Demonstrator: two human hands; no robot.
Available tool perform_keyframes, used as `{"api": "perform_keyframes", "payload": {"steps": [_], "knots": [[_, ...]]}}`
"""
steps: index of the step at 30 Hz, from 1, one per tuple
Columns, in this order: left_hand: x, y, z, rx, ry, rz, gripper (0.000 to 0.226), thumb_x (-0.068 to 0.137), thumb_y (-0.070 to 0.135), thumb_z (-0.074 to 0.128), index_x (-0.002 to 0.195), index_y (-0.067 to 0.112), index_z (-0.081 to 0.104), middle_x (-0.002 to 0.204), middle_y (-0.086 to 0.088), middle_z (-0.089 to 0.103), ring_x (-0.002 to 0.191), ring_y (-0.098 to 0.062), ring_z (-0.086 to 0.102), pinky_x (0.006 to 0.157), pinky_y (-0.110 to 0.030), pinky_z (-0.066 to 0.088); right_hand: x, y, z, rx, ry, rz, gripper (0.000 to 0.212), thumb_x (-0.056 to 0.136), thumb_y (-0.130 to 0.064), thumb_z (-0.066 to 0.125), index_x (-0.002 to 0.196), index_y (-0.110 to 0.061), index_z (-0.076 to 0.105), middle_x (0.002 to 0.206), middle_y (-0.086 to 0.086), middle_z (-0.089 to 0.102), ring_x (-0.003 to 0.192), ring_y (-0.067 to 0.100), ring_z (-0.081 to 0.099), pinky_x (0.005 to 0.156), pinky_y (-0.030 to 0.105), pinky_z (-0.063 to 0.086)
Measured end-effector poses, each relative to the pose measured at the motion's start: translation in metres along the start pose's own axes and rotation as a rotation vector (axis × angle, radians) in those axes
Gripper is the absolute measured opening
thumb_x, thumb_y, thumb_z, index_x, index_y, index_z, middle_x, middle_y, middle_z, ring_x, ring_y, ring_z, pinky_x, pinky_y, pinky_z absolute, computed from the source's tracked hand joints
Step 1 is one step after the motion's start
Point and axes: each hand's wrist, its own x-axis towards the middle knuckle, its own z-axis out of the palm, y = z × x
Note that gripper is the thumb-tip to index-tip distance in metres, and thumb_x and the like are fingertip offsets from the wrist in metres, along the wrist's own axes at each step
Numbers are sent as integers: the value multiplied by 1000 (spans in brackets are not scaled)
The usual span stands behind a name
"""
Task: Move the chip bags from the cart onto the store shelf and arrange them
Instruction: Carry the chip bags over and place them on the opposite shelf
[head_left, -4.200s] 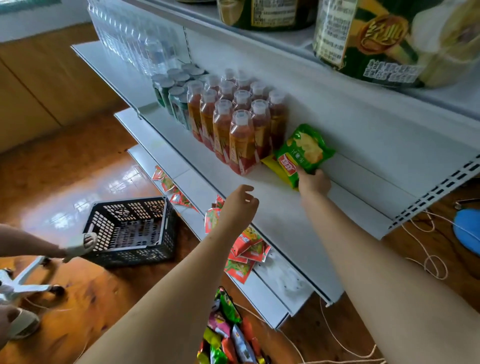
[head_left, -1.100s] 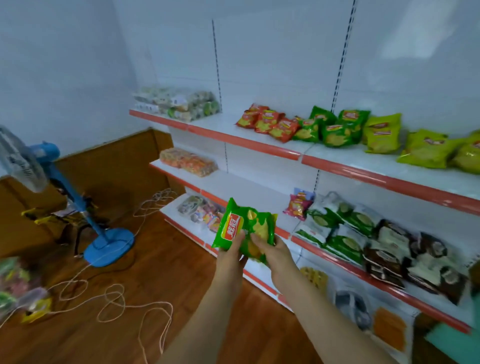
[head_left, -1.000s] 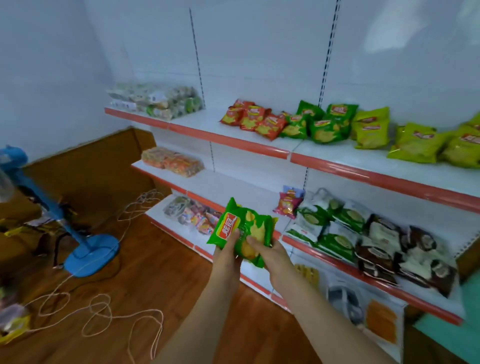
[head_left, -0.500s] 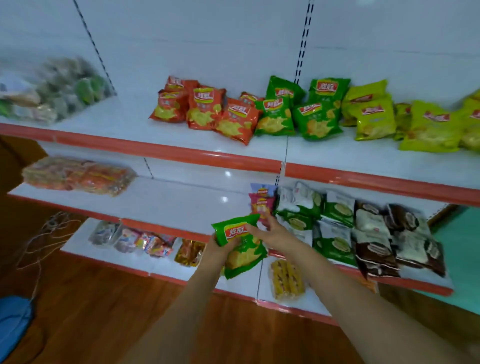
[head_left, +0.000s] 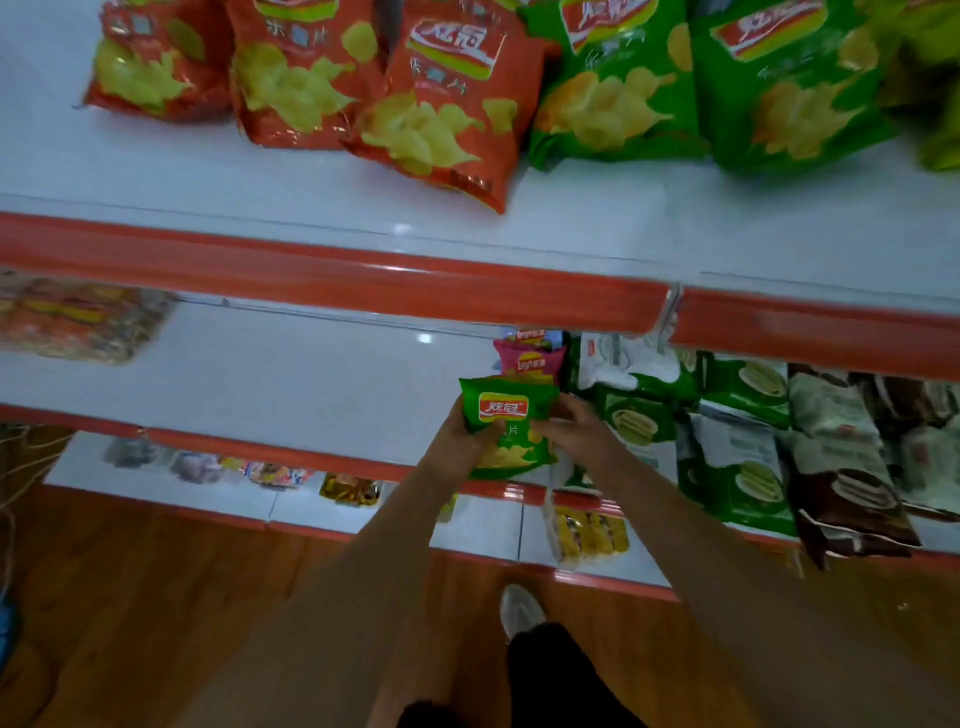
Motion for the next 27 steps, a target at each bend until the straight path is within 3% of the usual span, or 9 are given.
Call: {"api": "perform_keyframes", "payload": {"steps": [2,5,7,9,12,16,22,24,27], "knots": [[34,-17,5,67,-23,53,49,93,2,62,138,8,44,122,-10,65,104,-23,67,76,-22,59,28,12,-1,29,28,4,63,78,-14,78,135,-15,50,127,8,61,108,25,64,91,39,54],[83,-48,11,134,-86,69,56,88,-9,63,138,1,39,114,-8,62,94,-9,67,73,-19,57,59,32,-4,5,65,22,62,77,-15,78,133,-16,51,123,5,61,111,25,61,99,43,50],[115,-76,13,186,-80,50,81,72,14,81,140,8,37,122,-10,63,106,-16,67,87,-38,59,71,40,-6,12,70,60,74,69,-21,83,134,-18,49,124,4,60,112,25,60,100,44,48],[148,-108,11,252,-20,-21,111,48,40,84,143,17,32,128,-11,61,118,-27,61,94,-54,54,80,47,-6,68,95,84,91,52,-31,86,135,-22,50,123,3,63,110,24,62,98,44,50],[109,-70,21,431,45,-128,138,51,41,89,156,20,1,149,-17,37,137,-37,41,107,-56,43,81,49,-6,183,98,93,87,46,-31,82,128,-25,54,120,6,67,102,24,67,91,44,55],[43,-16,15,491,82,-191,123,75,32,83,156,18,-10,160,-18,12,147,-40,21,115,-54,31,12,-3,0,171,116,113,54,73,-20,75,117,-22,43,107,2,59,103,24,61,95,46,51],[-81,58,-22,270,249,-73,76,97,38,56,157,19,13,160,-13,24,145,-30,32,115,-40,30,-98,-78,20,-9,159,17,57,87,-54,56,135,-23,45,124,-2,60,107,25,61,83,32,50],[-125,76,-36,181,343,-27,67,100,37,50,156,19,19,157,-11,33,141,-28,38,110,-37,34,-126,-98,36,-87,92,1,76,84,-70,44,146,-27,33,140,-2,50,121,28,54,96,37,47],[-185,86,-59,123,474,55,61,101,42,45,154,20,25,155,-8,37,139,-28,41,106,-35,35,-163,-122,72,-181,-13,-113,70,94,-59,38,153,-25,20,159,1,24,142,26,32,114,38,28]]}}
